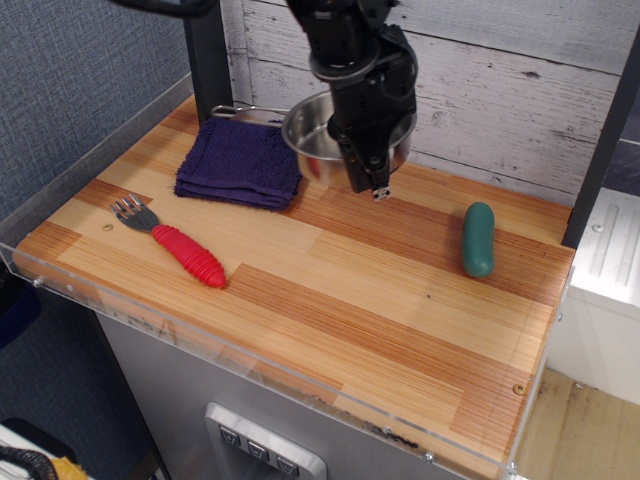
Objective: Put the pot in front of the zucchini.
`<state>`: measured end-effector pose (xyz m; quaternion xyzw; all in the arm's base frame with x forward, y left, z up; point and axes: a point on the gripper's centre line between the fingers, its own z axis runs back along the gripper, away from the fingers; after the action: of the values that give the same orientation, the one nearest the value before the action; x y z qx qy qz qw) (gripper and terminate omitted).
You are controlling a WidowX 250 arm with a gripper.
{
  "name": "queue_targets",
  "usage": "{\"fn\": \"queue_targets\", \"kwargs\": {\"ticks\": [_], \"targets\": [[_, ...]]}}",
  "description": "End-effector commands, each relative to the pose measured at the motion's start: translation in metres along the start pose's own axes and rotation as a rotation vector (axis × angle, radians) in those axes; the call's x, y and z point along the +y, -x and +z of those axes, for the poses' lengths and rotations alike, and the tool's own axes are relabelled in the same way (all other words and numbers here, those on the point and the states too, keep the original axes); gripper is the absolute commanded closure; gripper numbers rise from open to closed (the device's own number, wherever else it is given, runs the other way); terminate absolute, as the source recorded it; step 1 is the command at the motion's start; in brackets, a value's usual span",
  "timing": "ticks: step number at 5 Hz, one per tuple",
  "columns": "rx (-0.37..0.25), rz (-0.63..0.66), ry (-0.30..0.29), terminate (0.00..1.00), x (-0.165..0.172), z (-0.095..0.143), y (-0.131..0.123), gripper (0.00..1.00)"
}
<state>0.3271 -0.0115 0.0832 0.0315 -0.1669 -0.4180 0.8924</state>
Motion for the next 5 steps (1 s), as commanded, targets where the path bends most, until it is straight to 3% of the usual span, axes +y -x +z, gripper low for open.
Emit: {"fn": "queue_targets", "kwargs": {"ticks": [1, 3, 5], "targets": [[-0.06, -0.127, 0.031, 0.0, -0.049, 0.017, 0.004, 1.0], [-0.065, -0.241, 0.101, 0.0, -0.103, 0.005, 0.009, 1.0], [-0.056, -0.316, 0.14, 0.0, -0.129, -0.019, 0.008, 1.0]]}}
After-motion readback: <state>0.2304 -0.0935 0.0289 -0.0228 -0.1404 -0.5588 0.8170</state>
